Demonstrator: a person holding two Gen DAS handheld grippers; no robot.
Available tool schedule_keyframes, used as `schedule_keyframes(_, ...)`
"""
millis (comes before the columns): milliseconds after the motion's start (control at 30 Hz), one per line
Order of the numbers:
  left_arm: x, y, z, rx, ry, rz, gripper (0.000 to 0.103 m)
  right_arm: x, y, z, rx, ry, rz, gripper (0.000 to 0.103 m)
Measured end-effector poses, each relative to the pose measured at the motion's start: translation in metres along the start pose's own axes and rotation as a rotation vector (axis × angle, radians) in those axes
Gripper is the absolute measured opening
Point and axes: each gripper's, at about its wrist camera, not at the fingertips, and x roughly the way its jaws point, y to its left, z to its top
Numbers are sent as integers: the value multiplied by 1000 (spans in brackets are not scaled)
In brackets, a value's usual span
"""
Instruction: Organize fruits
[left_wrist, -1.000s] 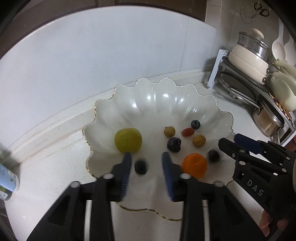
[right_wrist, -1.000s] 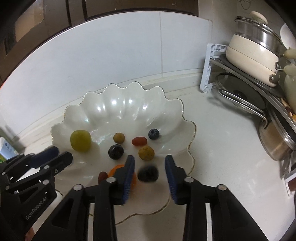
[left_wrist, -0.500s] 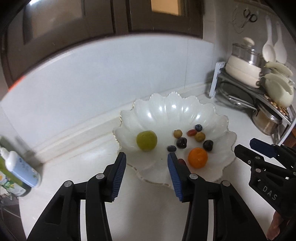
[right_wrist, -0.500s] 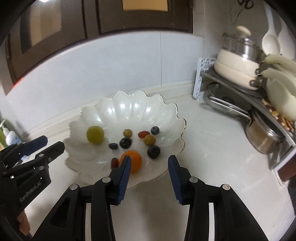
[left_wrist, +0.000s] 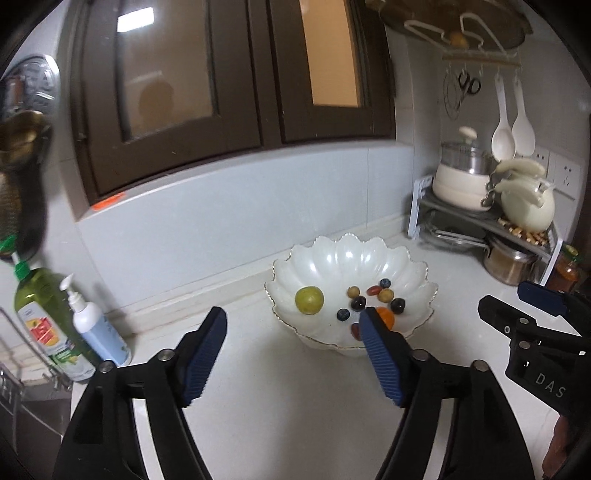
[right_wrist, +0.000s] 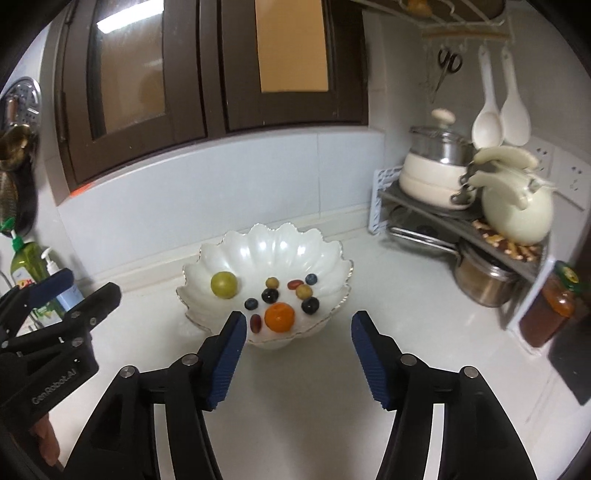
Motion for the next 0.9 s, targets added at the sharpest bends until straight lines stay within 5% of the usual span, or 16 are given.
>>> schedule_keyframes(100, -25, -1, -7, -16, -31, 6, 83, -24, -3, -6, 0, -28, 5, 66)
schedule_keyframes(900, -204, -40, -75, -56, -140, -10, 86, -206, -28, -88, -35, -182, 5, 67)
